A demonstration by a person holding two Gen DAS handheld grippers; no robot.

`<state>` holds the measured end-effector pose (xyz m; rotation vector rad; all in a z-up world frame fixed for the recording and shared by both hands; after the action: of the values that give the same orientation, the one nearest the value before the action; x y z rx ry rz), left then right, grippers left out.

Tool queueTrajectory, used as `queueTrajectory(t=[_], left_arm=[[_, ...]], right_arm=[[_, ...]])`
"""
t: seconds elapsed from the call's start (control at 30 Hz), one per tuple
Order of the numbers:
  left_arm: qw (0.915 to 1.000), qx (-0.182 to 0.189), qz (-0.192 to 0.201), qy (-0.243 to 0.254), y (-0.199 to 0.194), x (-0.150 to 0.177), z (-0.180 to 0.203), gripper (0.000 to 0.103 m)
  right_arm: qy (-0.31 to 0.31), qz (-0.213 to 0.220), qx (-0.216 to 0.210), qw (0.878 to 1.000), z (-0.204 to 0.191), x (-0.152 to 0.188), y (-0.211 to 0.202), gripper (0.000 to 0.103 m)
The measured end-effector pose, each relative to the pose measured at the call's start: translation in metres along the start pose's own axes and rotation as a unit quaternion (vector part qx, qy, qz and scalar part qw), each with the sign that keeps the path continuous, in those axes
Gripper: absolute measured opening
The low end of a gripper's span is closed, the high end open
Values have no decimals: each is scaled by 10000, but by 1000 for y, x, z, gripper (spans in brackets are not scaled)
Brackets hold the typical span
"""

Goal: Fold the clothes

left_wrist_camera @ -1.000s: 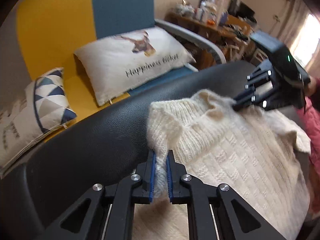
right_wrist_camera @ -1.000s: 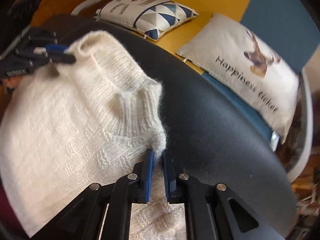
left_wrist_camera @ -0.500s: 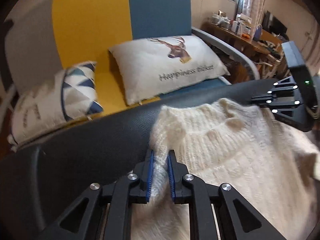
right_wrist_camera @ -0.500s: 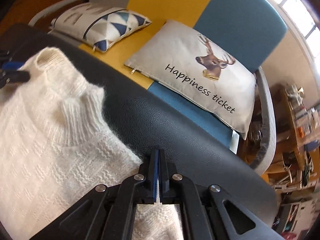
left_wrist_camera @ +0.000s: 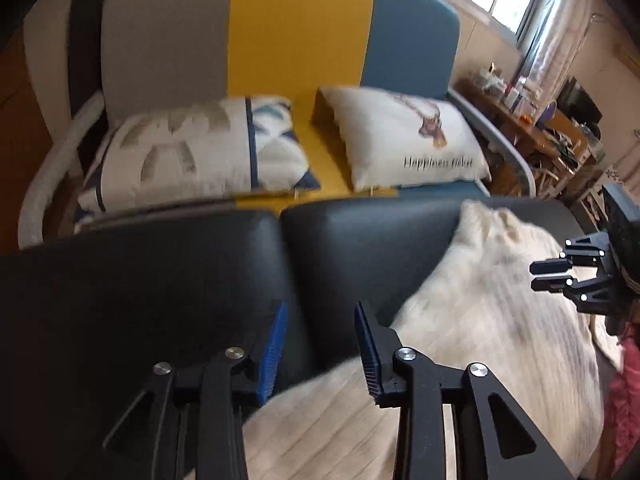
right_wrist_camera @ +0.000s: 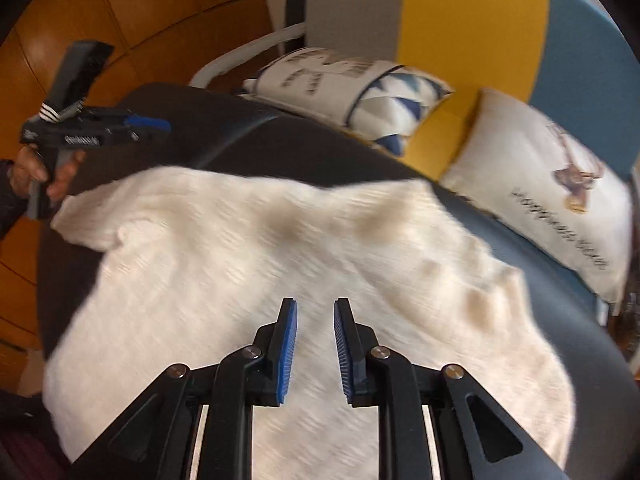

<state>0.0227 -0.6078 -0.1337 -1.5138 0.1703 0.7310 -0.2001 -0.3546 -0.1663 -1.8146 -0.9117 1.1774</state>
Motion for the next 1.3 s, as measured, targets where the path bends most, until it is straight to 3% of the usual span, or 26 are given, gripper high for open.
queueTrajectory(t=[0.07, 0.2, 0.27, 0.47, 0.57, 0.63, 0.7, 0.83, 0.9, 1.0, 1.07, 1.13, 1.2, 1.3], left_arm=[[9997, 101, -207, 0, 8, 12, -7, 38], [9937, 957, -517, 279, 26, 22, 16, 39], [9921, 960, -610, 526, 36, 24, 23, 40], [9814, 1477, -924, 810, 50, 28, 45, 46], [9781, 1501, -990, 1052, 48, 33, 55, 47], [9763, 1540, -1017, 1128, 44, 35, 60, 41], [9754, 1574, -990, 1186, 38, 36, 68, 14], [9813, 1064, -749, 1419, 26, 41, 79, 6], [9856, 817, -421, 1421, 13, 38, 86, 5], [9863, 418, 210, 1579, -18, 35, 103, 5], [9780, 100, 506, 2019, -38, 41, 129, 5], [9689, 62, 631, 2391, -49, 56, 158, 4], [9569, 114, 553, 2849, -49, 78, 191, 5], [9477, 367, 228, 3163, -33, 110, 223, 0]], right_arm=[[16, -89, -285, 9996, -20, -9, 10, 18], [171, -365, -467, 9981, -33, -19, 18, 21], [301, -397, -381, 9980, -25, -26, 22, 21], [688, -495, -122, 9963, -3, -44, 32, 22], [908, -591, 20, 9941, 10, -47, 43, 22], [1000, -711, 172, 9923, 17, -43, 51, 22], [1045, -713, 177, 9918, 17, -37, 51, 22], [1152, -859, -129, 9895, 11, -23, 48, 22], [1112, -1054, -357, 9876, 5, -15, 43, 22], [1055, -979, -333, 9890, 3, -13, 30, 22], [1191, -789, -434, 9888, 4, -17, 19, 22], [1374, -553, -371, 9883, 8, -24, 11, 22], [1560, -309, -274, 9869, 13, -31, 4, 22], [1618, -369, -118, 9861, 10, -29, 2, 26]])
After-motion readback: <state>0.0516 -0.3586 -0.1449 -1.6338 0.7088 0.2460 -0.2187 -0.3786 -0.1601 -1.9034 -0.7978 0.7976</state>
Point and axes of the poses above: each gripper's, at about its wrist camera, not at the fingertips, and y roughly the way its jaws point, z to its right, x to its underside, the point moved 8 cm from there along y, roughly the way its jaws point, and after that the axes turned 11 degrees about y, right-handed, at the moved point
